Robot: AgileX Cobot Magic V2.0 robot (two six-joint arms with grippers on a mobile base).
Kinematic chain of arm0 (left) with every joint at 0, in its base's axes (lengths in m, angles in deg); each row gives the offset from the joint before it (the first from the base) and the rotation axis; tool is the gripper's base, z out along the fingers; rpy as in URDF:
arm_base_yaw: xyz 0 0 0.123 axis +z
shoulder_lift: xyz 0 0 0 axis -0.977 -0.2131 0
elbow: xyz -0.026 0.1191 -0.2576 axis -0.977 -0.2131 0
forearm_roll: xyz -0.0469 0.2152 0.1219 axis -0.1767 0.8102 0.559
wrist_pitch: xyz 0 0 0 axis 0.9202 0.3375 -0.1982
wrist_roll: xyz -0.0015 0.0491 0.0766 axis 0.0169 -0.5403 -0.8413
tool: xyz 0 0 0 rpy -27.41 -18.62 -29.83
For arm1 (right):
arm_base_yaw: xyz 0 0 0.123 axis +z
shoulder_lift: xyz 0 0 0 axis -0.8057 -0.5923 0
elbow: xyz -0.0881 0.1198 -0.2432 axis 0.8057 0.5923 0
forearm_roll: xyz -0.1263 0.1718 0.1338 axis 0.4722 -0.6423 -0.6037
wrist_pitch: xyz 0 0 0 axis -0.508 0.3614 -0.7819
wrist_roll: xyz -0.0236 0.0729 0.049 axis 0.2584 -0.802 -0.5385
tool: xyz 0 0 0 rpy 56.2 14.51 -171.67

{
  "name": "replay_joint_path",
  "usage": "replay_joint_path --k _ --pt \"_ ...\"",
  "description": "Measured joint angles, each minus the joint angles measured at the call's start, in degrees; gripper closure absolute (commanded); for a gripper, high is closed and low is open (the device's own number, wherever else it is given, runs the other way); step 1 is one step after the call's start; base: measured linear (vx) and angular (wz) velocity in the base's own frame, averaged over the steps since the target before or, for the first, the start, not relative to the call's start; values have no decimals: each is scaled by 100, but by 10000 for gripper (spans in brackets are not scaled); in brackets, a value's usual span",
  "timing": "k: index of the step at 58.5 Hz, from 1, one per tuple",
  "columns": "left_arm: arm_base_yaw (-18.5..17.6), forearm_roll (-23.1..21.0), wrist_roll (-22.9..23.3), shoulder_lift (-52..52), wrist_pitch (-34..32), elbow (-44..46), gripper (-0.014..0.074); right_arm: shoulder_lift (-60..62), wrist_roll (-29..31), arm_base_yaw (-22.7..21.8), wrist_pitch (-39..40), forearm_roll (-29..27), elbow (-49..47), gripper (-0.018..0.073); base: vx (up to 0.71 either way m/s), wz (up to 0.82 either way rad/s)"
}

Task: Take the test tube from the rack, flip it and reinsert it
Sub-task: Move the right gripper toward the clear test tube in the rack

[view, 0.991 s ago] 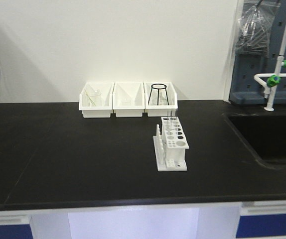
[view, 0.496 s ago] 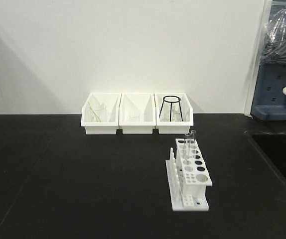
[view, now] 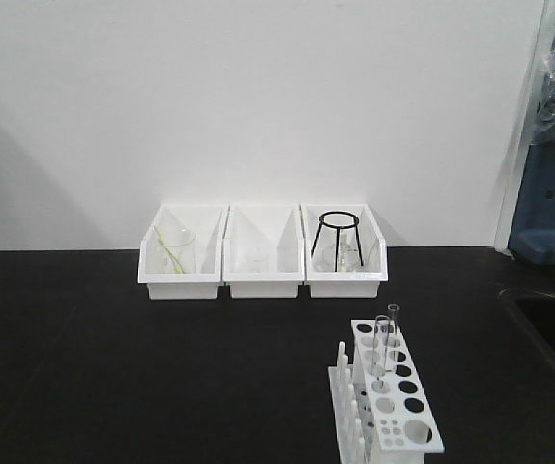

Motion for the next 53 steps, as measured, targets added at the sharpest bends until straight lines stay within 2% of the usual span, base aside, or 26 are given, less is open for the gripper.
replay_joint_path --k 28,53 --pt "0 0 0 0 0 0 603 0 0 0 0 0 0 568 19 -4" --pt "0 0 0 0 0 0 603 0 0 0 5 0 0 568 6 1"
